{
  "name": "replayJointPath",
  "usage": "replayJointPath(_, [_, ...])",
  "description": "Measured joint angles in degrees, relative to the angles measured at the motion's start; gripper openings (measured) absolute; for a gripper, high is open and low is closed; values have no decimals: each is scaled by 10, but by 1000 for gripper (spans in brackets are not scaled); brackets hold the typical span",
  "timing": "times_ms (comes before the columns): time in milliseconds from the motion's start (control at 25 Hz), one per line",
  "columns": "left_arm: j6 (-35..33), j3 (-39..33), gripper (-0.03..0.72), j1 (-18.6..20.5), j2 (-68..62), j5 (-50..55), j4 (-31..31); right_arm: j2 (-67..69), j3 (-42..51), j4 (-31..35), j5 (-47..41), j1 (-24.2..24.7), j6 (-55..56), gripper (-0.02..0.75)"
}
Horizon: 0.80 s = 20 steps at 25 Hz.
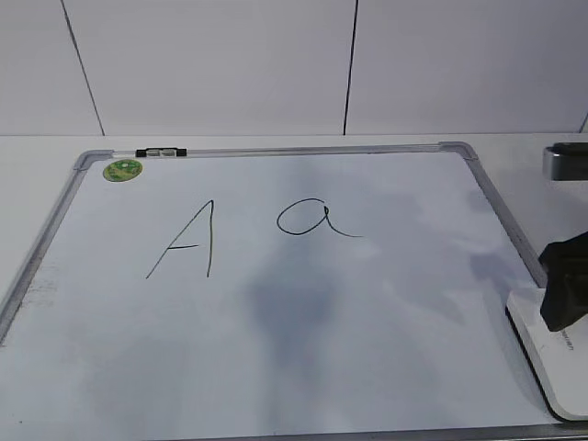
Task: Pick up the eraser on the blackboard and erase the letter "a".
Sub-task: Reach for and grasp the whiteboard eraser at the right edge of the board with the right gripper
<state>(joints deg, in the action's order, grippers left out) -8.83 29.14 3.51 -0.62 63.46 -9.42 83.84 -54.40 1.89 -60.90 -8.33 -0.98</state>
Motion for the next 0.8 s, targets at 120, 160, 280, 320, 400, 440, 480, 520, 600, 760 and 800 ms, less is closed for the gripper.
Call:
replayJointPath(120, [0, 0, 245, 0, 0, 0, 0, 0, 0, -22, -1, -17, 33, 582])
replayJointPath(160, [0, 0, 245, 0, 0, 0, 0, 0, 0, -22, -1, -19, 38, 582])
replayJointPath(280, [0, 0, 245, 0, 0, 0, 0, 0, 0, -23, -1, -19, 48, 603])
replayJointPath(320, [0, 0, 244, 0, 0, 0, 0, 0, 0, -23, -1, -19, 50, 595])
replayJointPath(400, [0, 0, 245, 0, 0, 0, 0, 0, 0, -23, -1, -19, 51, 586])
replayJointPath(440, [0, 0, 245, 0, 0, 0, 0, 0, 0, -23, -1, -19, 52, 601])
replayJointPath(480, [0, 0, 245, 0, 0, 0, 0, 0, 0, -23, -1, -19, 52, 594])
replayJointPath(520, [0, 0, 245, 0, 0, 0, 0, 0, 0, -23, -1, -19, 52, 589])
replayJointPath(600, [0, 0, 245, 0, 0, 0, 0, 0, 0, -23, -1, -19, 52, 584])
replayJointPath(760, [0, 0, 244, 0, 0, 0, 0, 2, -1, -25, -1, -19, 52, 608])
replayJointPath(800, [0, 0, 245, 0, 0, 0, 0, 5, -1, -27, -1, -19, 52, 610])
